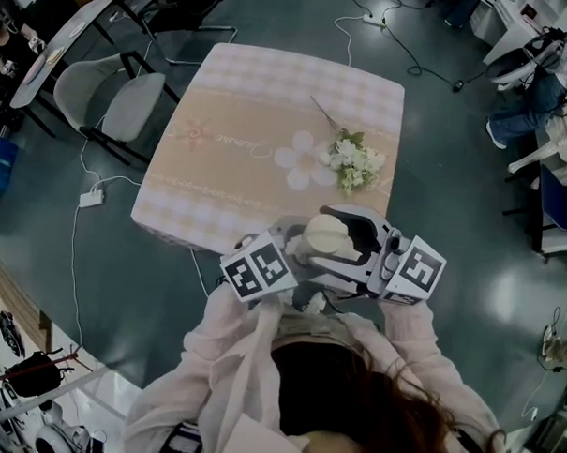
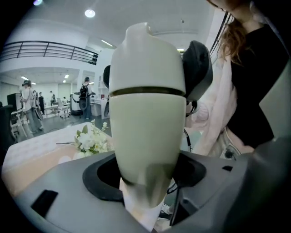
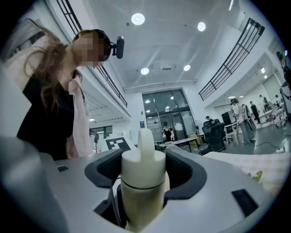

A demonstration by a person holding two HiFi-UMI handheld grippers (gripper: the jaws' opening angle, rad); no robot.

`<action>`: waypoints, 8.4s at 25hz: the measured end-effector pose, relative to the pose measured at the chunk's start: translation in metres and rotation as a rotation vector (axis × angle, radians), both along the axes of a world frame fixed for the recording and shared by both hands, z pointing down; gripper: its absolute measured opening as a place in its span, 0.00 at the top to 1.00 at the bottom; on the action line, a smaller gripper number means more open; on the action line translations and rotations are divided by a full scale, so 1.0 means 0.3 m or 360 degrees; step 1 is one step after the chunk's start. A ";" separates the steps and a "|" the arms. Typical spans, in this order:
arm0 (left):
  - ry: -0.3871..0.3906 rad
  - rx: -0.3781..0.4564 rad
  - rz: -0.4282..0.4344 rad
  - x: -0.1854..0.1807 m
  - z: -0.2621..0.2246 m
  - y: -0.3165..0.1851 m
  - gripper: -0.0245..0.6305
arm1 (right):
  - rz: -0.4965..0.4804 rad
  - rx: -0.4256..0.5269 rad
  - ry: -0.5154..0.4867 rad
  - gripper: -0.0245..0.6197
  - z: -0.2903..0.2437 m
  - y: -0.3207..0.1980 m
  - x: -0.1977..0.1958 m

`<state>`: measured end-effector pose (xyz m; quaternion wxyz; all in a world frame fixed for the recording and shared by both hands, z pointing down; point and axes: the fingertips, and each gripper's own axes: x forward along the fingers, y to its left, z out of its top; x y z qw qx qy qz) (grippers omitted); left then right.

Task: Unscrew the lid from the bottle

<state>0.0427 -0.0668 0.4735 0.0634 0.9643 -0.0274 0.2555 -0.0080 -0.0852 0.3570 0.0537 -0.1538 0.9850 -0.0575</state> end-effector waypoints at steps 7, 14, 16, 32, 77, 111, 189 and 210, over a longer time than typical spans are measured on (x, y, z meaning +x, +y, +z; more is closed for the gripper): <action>-0.0016 -0.0015 0.0188 0.007 0.004 0.057 0.48 | -0.0192 0.0034 -0.0007 0.49 -0.025 0.050 -0.014; -0.0005 -0.0009 0.0071 0.005 -0.001 0.023 0.48 | -0.0113 0.0065 -0.0011 0.47 -0.013 0.037 0.010; 0.0001 -0.0031 -0.0021 -0.003 0.000 -0.006 0.48 | -0.0031 0.0055 0.0011 0.44 -0.009 0.022 0.019; -0.0074 -0.0050 -0.0340 -0.028 0.040 -0.080 0.48 | 0.0519 -0.0047 0.0085 0.44 0.041 -0.053 0.012; -0.0182 0.0026 -0.0271 -0.011 0.053 -0.085 0.48 | 0.0361 0.0035 -0.0004 0.43 0.009 -0.040 0.075; -0.0047 -0.0080 0.0275 0.018 0.021 0.119 0.48 | -0.0307 0.0052 -0.0038 0.48 -0.038 0.091 -0.007; -0.0210 0.0058 -0.0323 -0.020 0.075 -0.076 0.48 | 0.0549 0.0019 0.0187 0.49 0.026 -0.059 -0.026; -0.0110 -0.0055 0.0319 -0.010 0.024 0.095 0.48 | -0.0190 0.0083 0.0047 0.48 -0.016 0.074 -0.036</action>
